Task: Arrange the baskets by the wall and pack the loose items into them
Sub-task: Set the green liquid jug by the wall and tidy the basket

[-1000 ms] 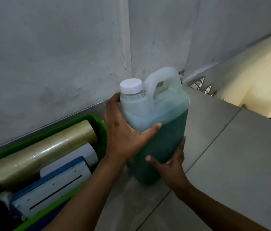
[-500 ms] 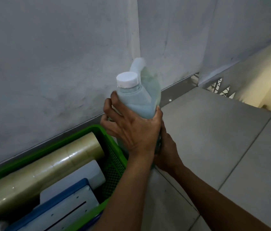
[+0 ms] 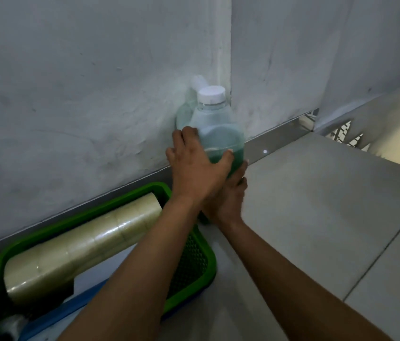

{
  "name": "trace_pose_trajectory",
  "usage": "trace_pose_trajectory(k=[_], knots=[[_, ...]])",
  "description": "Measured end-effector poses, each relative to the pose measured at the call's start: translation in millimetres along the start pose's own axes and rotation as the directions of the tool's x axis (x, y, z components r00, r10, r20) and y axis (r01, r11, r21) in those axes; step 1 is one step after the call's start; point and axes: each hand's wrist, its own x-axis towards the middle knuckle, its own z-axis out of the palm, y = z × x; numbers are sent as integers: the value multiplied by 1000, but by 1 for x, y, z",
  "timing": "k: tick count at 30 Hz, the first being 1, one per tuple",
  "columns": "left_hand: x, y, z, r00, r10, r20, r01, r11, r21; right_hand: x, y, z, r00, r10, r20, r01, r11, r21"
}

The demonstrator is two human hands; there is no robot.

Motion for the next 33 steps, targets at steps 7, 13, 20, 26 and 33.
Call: trace_pose_trajectory(k=[7,13,20,26,33], knots=[[-27,-34,-34,961,117,249,-86,988,-132,15,-9,9,980,173,-101,-173,985,9],[-58,-51,-16,927,52,372,-100,989,109,36,-2,-26,985,166,42,-165,986,-9],[-92,-69,-43,908,-29,419,-76,970,231,-30,3,-18,985,140,96,-142,990,6],[-164,-111,-93,880,-196,433,-9,904,427,-125,-2,-18,916,-229,330,305,931,-202],[-233,-137,-139,900,-393,187,196,749,632,-174,6,-22,672,-506,541,734,551,-397]])
